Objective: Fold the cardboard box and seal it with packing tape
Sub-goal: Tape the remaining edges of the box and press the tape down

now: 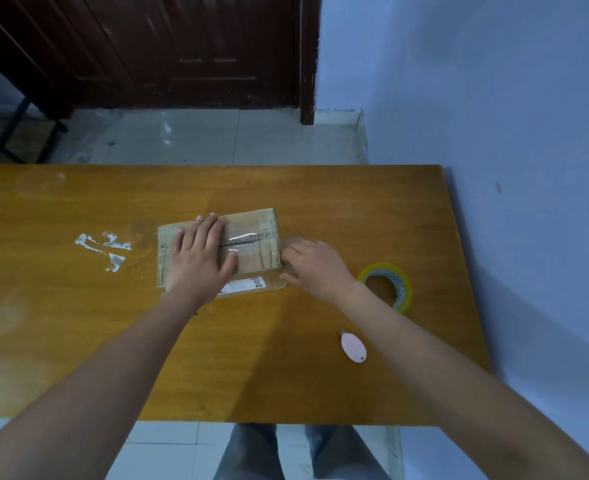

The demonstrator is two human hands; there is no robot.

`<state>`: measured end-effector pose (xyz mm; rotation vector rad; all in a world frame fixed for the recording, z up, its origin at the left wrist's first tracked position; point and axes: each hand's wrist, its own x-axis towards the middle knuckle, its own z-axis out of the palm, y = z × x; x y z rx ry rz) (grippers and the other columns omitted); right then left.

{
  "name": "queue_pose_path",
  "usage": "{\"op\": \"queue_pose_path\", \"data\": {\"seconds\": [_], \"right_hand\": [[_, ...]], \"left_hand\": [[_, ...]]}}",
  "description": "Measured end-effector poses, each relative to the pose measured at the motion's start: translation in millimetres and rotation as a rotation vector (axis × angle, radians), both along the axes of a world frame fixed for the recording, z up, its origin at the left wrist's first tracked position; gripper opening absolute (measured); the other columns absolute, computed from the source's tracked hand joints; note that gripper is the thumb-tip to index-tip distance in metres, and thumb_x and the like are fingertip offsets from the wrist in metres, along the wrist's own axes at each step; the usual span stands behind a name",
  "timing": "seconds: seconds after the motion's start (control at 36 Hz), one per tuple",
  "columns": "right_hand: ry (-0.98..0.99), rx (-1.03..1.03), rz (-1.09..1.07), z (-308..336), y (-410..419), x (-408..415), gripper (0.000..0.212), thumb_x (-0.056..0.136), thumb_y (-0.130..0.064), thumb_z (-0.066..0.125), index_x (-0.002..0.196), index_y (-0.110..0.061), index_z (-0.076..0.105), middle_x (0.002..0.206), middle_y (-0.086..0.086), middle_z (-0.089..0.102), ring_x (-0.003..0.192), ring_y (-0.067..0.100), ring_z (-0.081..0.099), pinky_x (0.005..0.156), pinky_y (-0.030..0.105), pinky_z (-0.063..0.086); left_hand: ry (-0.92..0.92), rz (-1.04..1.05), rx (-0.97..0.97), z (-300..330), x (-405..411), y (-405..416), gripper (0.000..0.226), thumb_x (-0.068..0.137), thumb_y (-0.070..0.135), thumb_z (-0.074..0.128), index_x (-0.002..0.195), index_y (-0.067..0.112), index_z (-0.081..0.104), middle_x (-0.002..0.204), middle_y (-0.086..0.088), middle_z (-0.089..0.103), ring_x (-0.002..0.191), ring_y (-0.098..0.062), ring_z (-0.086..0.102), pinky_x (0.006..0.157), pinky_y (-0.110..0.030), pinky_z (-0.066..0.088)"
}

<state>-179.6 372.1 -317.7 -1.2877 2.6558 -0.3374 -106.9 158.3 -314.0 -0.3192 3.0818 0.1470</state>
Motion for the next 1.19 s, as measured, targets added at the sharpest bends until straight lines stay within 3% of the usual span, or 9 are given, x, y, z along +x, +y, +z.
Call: {"op": "queue_pose_path", "data": {"seconds": [0.47, 0.58, 0.81, 0.97, 1.11, 1.19], "right_hand": [[0.031, 0.189, 0.189, 11.0, -5.8, -21.2, 0.029, 0.097, -0.036, 0.046, 0.1, -0.016, 0.066, 0.104, 0.0, 0.068, 0.101, 0.018, 0.06, 0.09, 0.033, 0.041], [0.108, 0.228, 0.222, 7.2, -7.2, -24.0, 0.03, 0.094, -0.039, 0.047, 0.101, -0.018, 0.066, 0.112, -0.002, 0.068, 0.109, 0.019, 0.056, 0.104, 0.037, 0.03], [0.128, 0.29, 0.199, 5.8, -11.7, -28.1, 0.036, 0.092, -0.044, 0.048, 0.103, -0.017, 0.067, 0.117, -0.002, 0.064, 0.12, 0.022, 0.047, 0.112, 0.046, 0.019], [0.046, 0.354, 0.174, 7.5, -15.0, -38.8, 0.044, 0.09, -0.054, 0.045, 0.097, -0.017, 0.068, 0.111, -0.001, 0.066, 0.111, 0.02, 0.051, 0.106, 0.043, 0.026], [0.02, 0.351, 0.212, 11.4, -26.1, -59.0, 0.028, 0.089, -0.046, 0.051, 0.072, -0.024, 0.053, 0.083, -0.001, 0.062, 0.093, 0.02, 0.058, 0.094, 0.039, 0.034], [-0.088, 0.313, 0.187, 9.8, -29.8, -63.3, 0.024, 0.084, -0.045, 0.061, 0.073, -0.023, 0.058, 0.077, -0.004, 0.055, 0.083, 0.018, 0.055, 0.087, 0.037, 0.036]], "left_hand": [[0.011, -0.004, 0.002, -3.5, -0.3, -3.0, 0.07, 0.087, 0.056, 0.022, 0.144, 0.016, 0.033, 0.151, -0.002, 0.033, 0.141, -0.023, 0.024, 0.115, -0.043, 0.015], [0.004, 0.003, 0.006, -4.6, -1.2, -4.5, 0.074, 0.085, 0.059, 0.02, 0.146, 0.018, 0.03, 0.154, 0.001, 0.029, 0.143, -0.02, 0.019, 0.117, -0.042, 0.012], [-0.001, -0.001, 0.012, -5.9, -1.9, -6.2, 0.078, 0.083, 0.063, 0.02, 0.148, 0.02, 0.026, 0.155, 0.004, 0.024, 0.144, -0.019, 0.016, 0.118, -0.041, 0.009], [-0.001, -0.006, 0.004, -6.8, -1.6, -6.7, 0.077, 0.084, 0.062, 0.021, 0.148, 0.019, 0.027, 0.155, 0.003, 0.025, 0.144, -0.02, 0.016, 0.117, -0.042, 0.011], [0.003, -0.005, -0.001, -8.0, -2.5, -6.2, 0.077, 0.084, 0.062, 0.019, 0.147, 0.019, 0.027, 0.155, 0.003, 0.024, 0.144, -0.019, 0.015, 0.117, -0.041, 0.009], [0.007, 0.003, 0.019, -9.2, -3.9, -6.9, 0.075, 0.085, 0.061, 0.022, 0.147, 0.019, 0.027, 0.155, 0.003, 0.024, 0.144, -0.02, 0.014, 0.118, -0.042, 0.009]]}}
